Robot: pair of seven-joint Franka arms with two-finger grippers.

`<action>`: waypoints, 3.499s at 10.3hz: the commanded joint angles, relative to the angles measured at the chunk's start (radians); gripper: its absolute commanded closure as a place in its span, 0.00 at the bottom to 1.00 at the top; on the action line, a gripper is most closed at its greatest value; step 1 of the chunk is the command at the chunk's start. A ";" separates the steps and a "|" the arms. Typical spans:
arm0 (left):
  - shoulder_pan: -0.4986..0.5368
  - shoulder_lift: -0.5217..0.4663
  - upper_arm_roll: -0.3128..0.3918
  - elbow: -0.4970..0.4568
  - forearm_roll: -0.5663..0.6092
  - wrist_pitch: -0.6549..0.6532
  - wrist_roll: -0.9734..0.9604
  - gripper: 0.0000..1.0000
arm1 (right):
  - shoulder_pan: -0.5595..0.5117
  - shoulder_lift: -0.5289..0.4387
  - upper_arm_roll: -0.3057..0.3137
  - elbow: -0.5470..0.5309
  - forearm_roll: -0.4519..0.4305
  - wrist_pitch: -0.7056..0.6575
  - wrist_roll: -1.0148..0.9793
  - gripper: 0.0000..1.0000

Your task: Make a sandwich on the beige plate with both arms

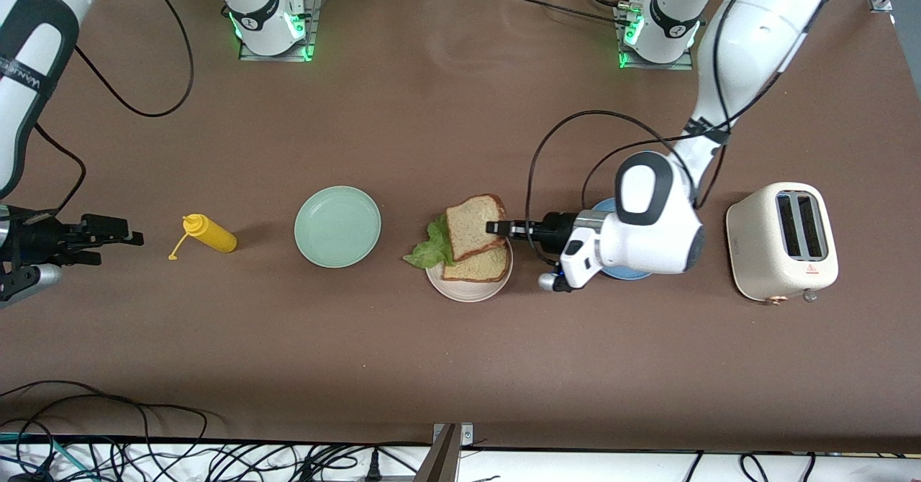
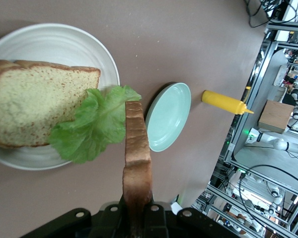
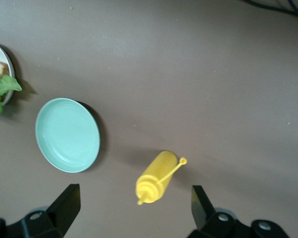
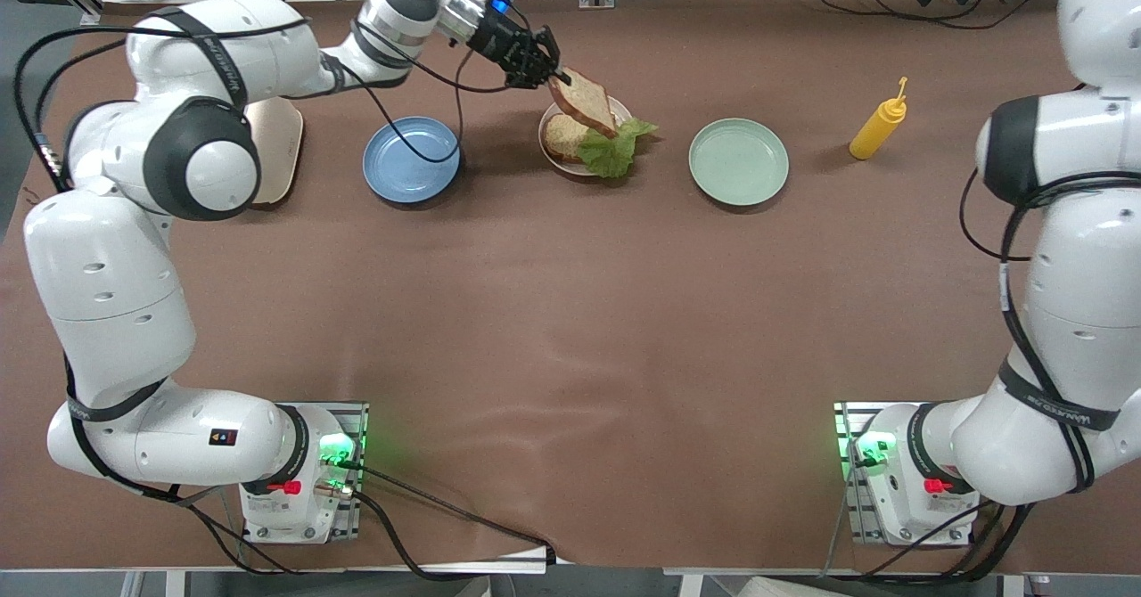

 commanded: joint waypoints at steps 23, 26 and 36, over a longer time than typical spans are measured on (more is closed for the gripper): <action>0.132 -0.067 0.014 0.021 0.480 -0.192 0.250 0.00 | -0.218 -0.430 0.572 -0.410 -0.478 0.301 0.501 0.00; 0.162 -0.217 0.024 0.019 0.655 -0.344 0.091 0.00 | -0.217 -0.435 0.572 -0.399 -0.479 0.301 0.503 0.00; 0.033 -0.805 0.312 -0.298 0.933 -0.366 -0.028 0.00 | -0.215 -0.425 0.568 -0.399 -0.484 0.309 0.515 0.00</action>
